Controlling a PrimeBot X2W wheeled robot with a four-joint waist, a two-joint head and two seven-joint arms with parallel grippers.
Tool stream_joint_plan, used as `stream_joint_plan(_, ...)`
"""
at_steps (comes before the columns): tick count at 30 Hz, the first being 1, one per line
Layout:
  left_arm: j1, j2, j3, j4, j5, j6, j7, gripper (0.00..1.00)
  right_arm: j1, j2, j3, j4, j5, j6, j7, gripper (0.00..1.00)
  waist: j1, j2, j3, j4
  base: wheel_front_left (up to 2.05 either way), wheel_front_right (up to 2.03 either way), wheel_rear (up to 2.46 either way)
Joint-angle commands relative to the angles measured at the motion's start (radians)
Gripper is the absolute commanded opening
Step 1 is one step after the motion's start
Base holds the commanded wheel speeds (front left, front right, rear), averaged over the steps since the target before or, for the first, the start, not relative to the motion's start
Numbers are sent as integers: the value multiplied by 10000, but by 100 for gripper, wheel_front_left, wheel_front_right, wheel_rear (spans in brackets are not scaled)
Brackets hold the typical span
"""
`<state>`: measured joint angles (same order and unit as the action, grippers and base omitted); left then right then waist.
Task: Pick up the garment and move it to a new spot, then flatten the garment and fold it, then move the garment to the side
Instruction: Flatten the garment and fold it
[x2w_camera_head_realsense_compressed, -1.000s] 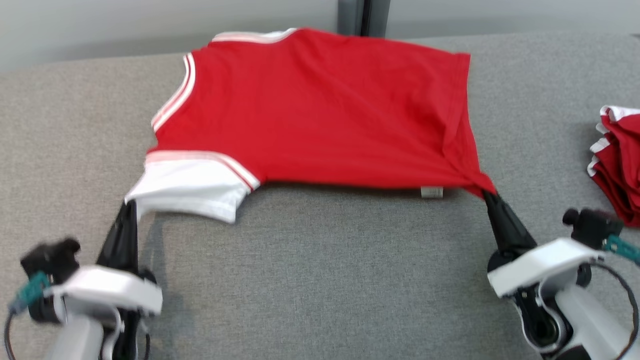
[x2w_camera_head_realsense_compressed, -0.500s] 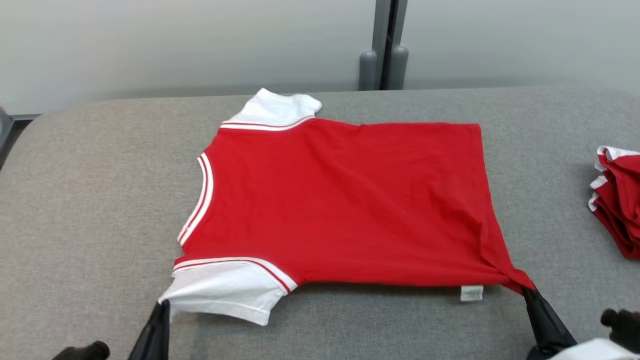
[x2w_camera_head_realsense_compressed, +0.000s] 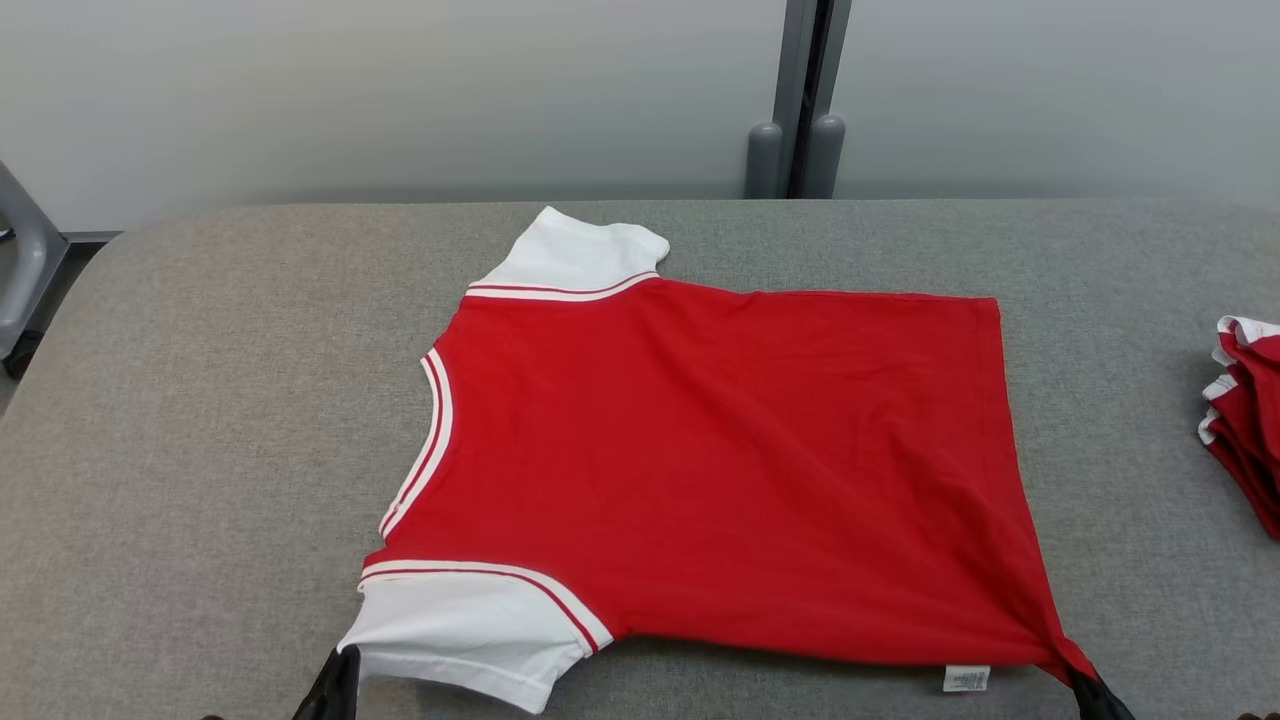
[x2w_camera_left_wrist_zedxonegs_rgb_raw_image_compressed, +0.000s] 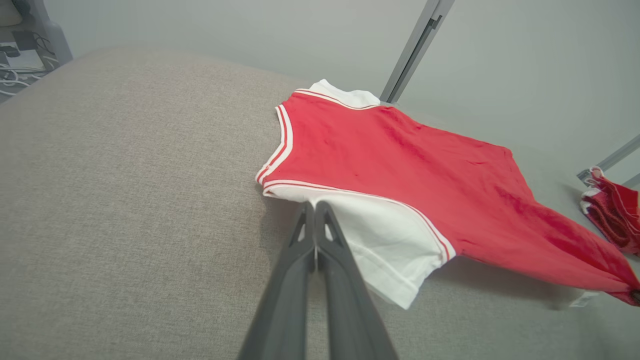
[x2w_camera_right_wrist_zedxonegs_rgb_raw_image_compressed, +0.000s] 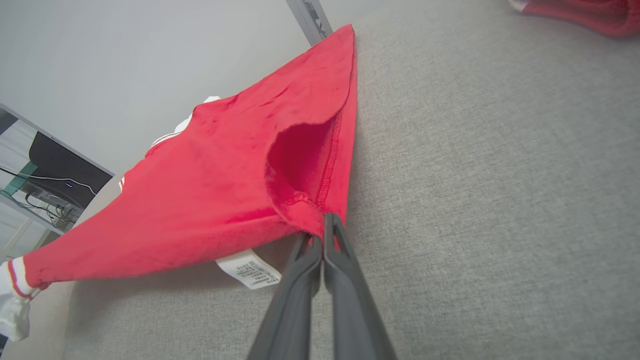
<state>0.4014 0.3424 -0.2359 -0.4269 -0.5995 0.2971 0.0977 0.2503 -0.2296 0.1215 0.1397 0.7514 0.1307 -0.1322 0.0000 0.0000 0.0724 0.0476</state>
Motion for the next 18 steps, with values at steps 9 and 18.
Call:
stream_joint_plan(9,-714,-119,175,112,-340,-187,-120,0,-245,570,-413,-752,203,2,1134,0,0,0,566,-238,0,0,0)
stream_joint_plan(18,-2516,-48,546,623,-644,-686,-233,0,-1528,687,-801,-1540,1095,2,1976,0,0,0,1748,-606,0,0,0)
